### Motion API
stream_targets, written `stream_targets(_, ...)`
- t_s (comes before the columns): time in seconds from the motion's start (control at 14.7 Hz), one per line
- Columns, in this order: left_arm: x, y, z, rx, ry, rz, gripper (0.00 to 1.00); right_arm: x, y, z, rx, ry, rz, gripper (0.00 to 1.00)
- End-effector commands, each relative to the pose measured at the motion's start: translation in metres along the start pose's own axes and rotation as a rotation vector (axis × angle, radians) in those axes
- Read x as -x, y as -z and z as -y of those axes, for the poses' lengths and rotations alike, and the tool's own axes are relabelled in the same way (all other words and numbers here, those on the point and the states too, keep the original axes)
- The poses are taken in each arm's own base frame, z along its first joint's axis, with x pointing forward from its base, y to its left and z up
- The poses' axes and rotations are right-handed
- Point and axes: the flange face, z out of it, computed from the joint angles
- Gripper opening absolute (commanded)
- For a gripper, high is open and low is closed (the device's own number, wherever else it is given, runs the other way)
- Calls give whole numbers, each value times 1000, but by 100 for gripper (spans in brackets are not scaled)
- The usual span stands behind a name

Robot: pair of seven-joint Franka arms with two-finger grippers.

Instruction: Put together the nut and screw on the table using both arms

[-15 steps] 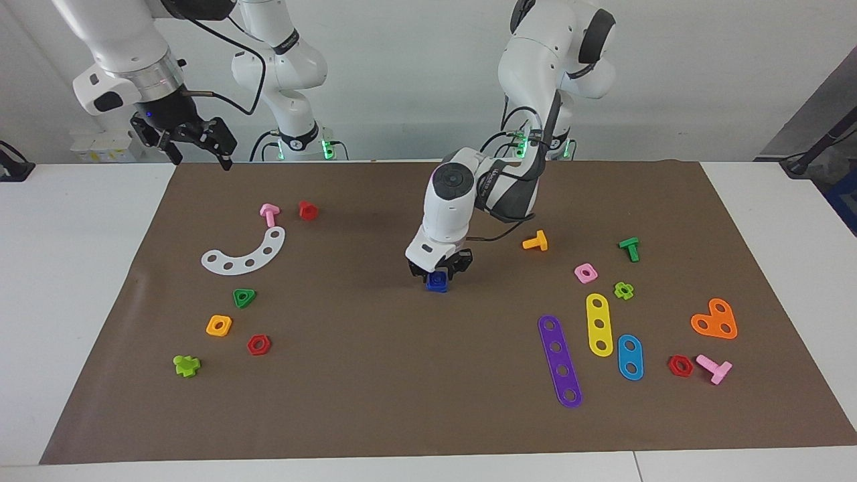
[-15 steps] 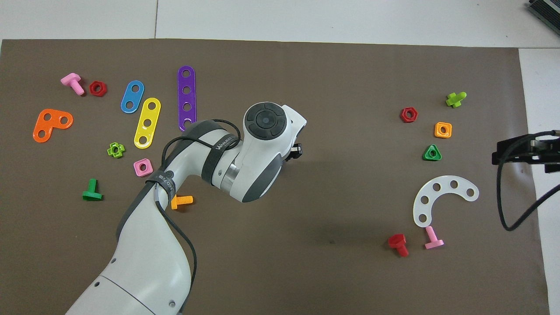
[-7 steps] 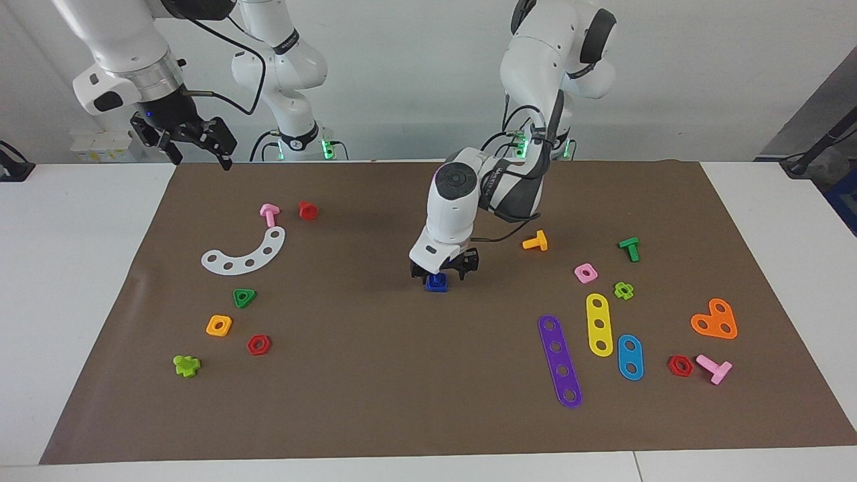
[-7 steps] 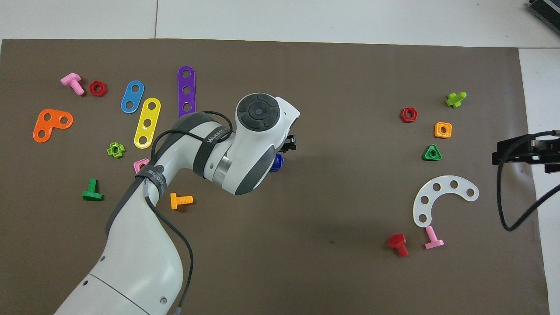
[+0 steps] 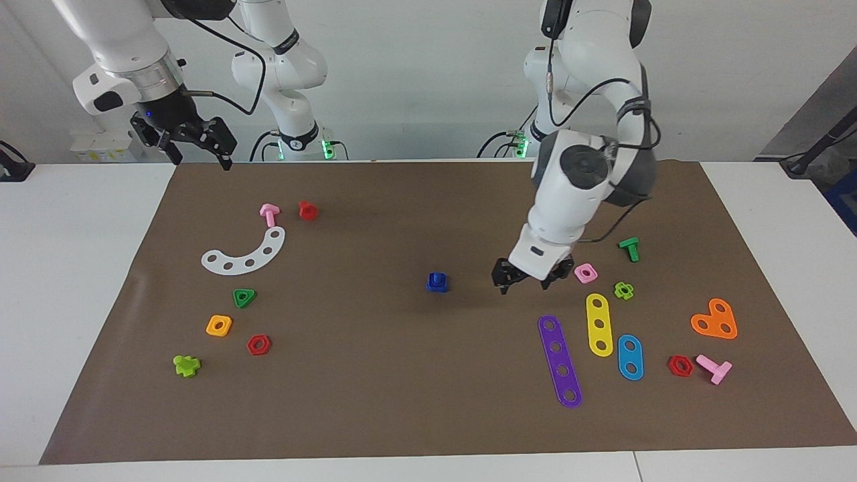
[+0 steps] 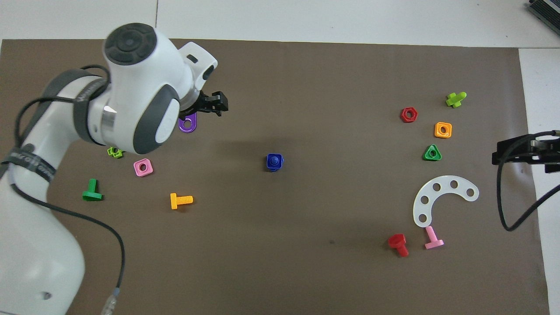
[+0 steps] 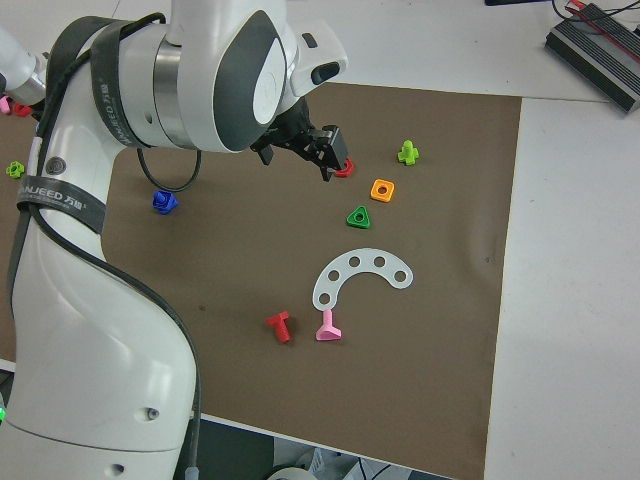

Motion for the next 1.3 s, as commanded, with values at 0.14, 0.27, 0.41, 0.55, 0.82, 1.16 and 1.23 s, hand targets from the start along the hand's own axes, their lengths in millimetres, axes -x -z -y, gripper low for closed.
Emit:
stream_targets(0.14, 17, 65, 125, 7, -45, 63, 94, 6, 2, 1, -21, -5, -13, 100)
stream_targets(0.27, 30, 89, 152, 5, -58, 76, 94, 6, 2, 1, -21, -5, -13, 100)
stream_targets(0.41, 44, 113, 171, 5, -33, 48, 94, 6, 2, 1, -20, -6, -11, 100)
stream_targets(0.55, 54, 133, 174, 5, -29, 18, 94, 6, 2, 1, -20, -5, -12, 100)
stream_targets(0.82, 66, 150, 169, -22, -41, 15, 97, 6, 1, 1, -20, -5, -12, 100)
stream_targets(1.16, 72, 156, 160, -84, -69, 15, 98, 6, 1, 1, -20, -5, -12, 100)
stream_targets(1.23, 72, 156, 160, -84, -74, 14, 99, 6, 1, 1, -20, -5, -12, 100)
